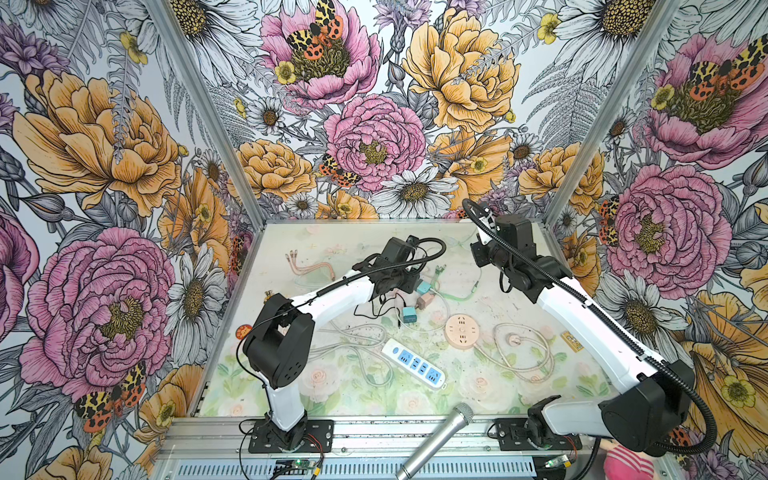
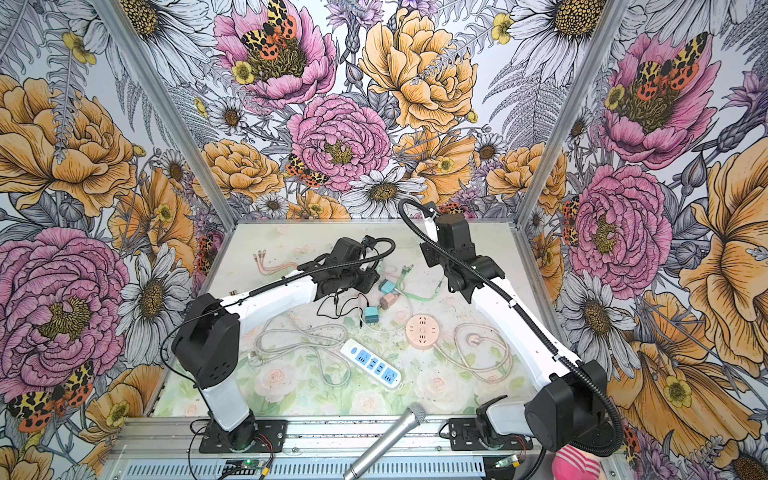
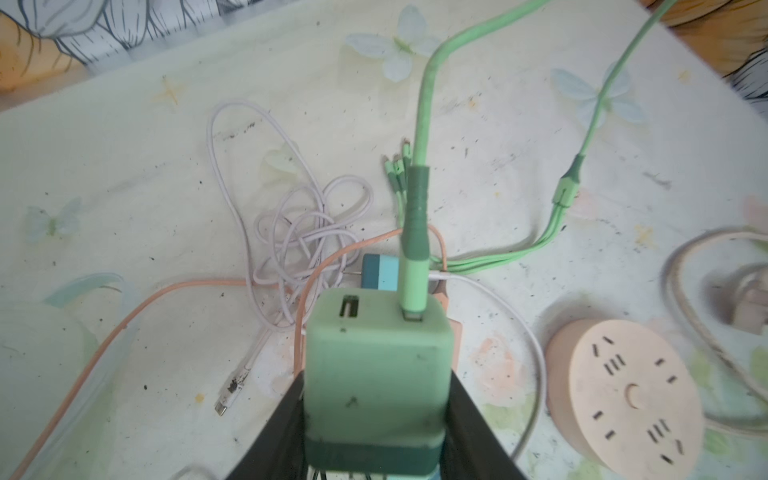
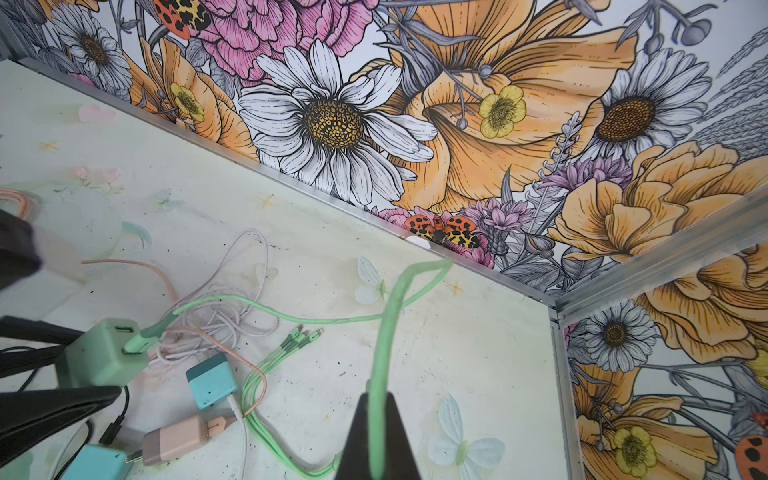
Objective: Insert the plug
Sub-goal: 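Raise the charger with the left gripper while the right gripper pulls the cable away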
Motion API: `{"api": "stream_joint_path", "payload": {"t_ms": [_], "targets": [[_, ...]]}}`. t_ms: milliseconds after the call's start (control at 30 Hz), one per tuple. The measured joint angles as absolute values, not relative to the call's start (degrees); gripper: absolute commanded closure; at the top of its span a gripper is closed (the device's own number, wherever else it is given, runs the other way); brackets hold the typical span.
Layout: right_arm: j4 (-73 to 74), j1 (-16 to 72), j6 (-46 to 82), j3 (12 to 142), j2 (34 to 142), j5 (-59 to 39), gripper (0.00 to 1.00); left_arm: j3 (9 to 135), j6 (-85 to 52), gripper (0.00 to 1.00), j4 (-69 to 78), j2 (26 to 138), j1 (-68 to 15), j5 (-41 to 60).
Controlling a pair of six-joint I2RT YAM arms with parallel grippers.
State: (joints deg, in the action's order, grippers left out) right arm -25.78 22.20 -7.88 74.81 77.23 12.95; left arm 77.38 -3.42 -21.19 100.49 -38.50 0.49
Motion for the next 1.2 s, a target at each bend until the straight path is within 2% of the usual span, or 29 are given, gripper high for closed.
{"api": "stream_joint_path", "payload": {"t_ms": [400,833,1200], "targets": [[-25.6,21.6,-16.3,88.4,78.4,17.8,1.0,77.6,-4.6,0.61,-20.4,98.2,-38.4,7.2],[-25.2,16.0,-20.5,99.0,81.6,18.9,1.0,77.6,-7.7,0.61,-15.6,98.5,-39.3,9.0],[-24.6,8.7,-20.2,100.4,89.6,16.0,1.0,82.2,-9.1,0.61,-13.2,107.6,-42.3,10.0]]}}
